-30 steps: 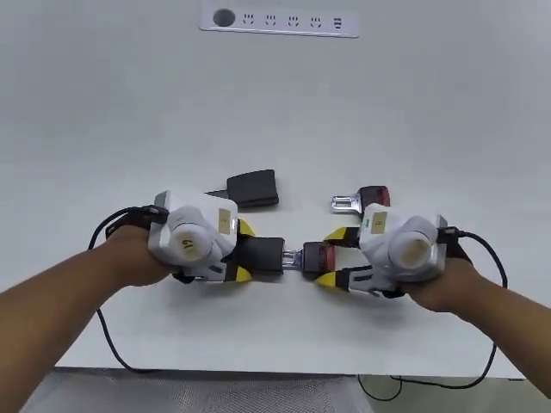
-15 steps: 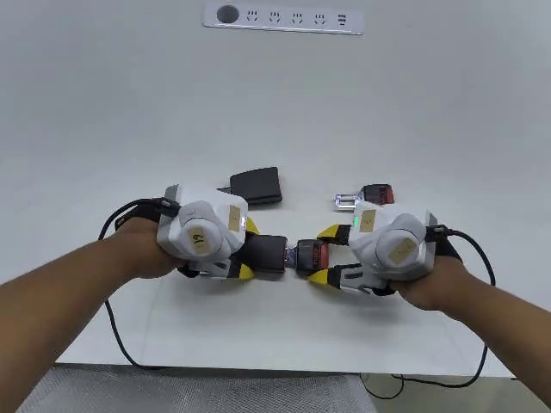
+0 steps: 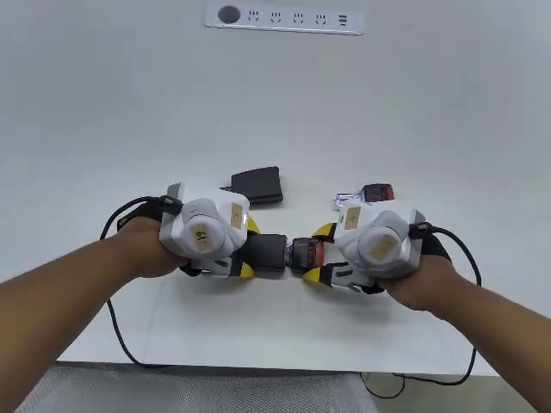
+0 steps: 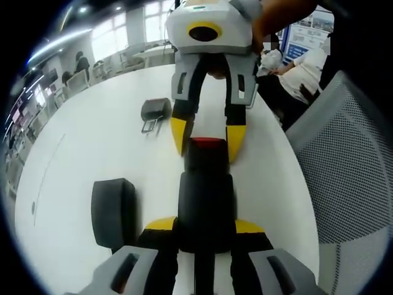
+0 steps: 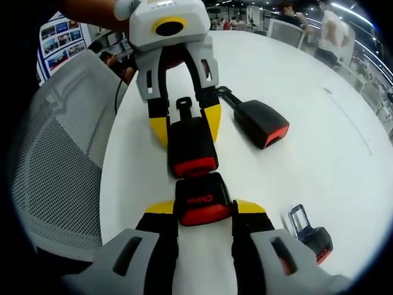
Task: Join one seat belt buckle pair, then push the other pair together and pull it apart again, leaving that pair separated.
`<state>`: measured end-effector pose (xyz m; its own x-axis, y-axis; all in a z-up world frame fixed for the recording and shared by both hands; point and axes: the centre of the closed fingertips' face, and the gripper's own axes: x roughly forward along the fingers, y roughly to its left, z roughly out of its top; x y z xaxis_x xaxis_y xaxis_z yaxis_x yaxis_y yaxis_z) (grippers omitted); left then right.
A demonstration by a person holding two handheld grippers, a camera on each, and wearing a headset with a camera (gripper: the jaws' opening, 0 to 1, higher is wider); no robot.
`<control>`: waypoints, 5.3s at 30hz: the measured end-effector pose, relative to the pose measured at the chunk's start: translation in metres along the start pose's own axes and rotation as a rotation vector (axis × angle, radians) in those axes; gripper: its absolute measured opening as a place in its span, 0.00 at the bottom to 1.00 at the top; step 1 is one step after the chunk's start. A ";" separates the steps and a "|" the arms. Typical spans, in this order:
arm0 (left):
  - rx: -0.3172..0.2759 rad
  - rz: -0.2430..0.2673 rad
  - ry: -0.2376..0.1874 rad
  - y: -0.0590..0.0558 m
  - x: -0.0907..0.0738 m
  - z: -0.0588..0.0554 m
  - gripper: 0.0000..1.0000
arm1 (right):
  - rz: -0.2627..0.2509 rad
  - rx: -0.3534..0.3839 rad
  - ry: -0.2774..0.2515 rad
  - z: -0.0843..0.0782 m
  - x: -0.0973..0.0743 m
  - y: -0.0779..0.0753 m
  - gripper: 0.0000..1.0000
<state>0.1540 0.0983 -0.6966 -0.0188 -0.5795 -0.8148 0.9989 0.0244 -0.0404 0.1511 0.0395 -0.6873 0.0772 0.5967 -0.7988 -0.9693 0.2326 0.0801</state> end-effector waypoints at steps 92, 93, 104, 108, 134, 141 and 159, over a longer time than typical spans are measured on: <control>0.010 0.043 -0.061 0.004 -0.007 0.012 0.56 | -0.163 -0.005 -0.143 0.008 -0.002 -0.018 0.54; 0.005 0.052 -0.066 0.005 -0.010 0.014 0.57 | -0.159 0.015 -0.186 0.014 -0.006 -0.018 0.55; -0.063 0.131 -0.103 0.010 -0.031 0.026 0.73 | -0.192 0.027 -0.252 0.025 -0.035 -0.013 0.62; -0.071 0.152 -0.118 0.011 -0.040 0.032 0.74 | -0.206 0.044 -0.274 0.025 -0.049 -0.020 0.67; -0.132 0.262 -0.126 0.060 -0.076 0.025 0.74 | -0.290 0.109 -0.261 -0.018 -0.099 -0.086 0.76; -0.138 0.241 -0.117 0.068 -0.067 0.020 0.73 | -0.251 0.065 -0.200 -0.032 -0.095 -0.094 0.74; -0.140 0.143 -0.074 0.086 -0.029 0.002 0.67 | -0.106 0.039 -0.129 -0.054 -0.064 -0.119 0.67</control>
<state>0.2405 0.1160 -0.6750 0.1315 -0.6200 -0.7735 0.9753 0.2206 -0.0110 0.2485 -0.0678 -0.6781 0.2100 0.6605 -0.7208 -0.9444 0.3277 0.0251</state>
